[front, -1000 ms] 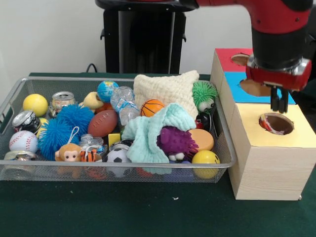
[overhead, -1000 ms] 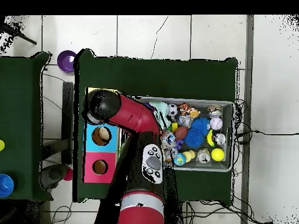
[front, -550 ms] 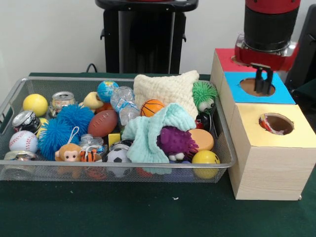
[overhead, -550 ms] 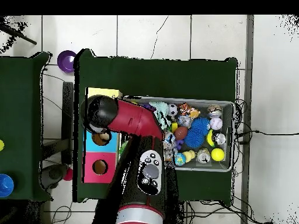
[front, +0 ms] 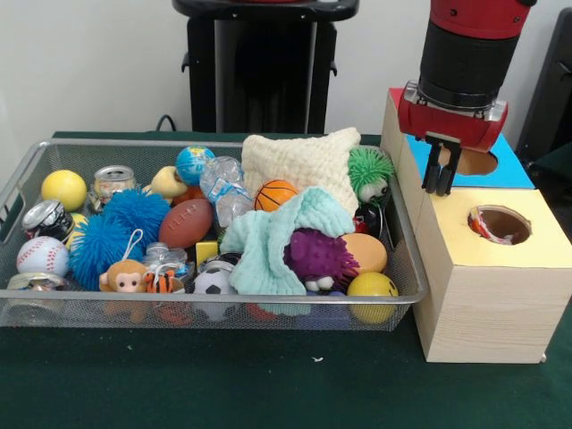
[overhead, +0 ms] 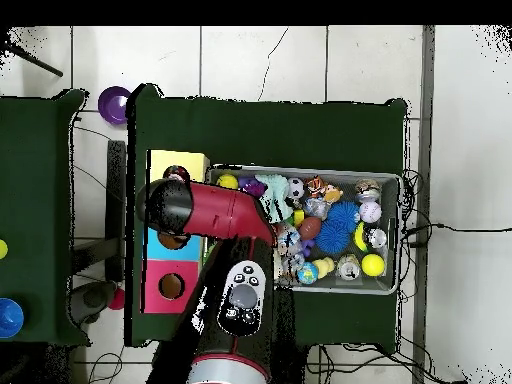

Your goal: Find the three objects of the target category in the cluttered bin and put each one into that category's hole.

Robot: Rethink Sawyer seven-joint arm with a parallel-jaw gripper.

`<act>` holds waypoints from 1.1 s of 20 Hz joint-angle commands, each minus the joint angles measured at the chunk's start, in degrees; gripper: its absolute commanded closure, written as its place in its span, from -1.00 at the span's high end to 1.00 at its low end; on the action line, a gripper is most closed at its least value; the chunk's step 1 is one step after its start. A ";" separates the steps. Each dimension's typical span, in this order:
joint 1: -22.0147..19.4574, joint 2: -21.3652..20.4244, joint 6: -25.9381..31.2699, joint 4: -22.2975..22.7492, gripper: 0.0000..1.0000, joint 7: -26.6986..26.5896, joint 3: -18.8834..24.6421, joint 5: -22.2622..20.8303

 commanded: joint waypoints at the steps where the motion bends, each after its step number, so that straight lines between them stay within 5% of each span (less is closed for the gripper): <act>1: -1.80 2.59 -3.24 4.23 -1.00 9.72 1.34 -0.54; 10: -2.69 1.37 -1.82 3.83 -1.00 10.37 1.70 0.81; 22: -2.30 -1.50 10.13 -1.71 -1.00 11.80 0.33 1.08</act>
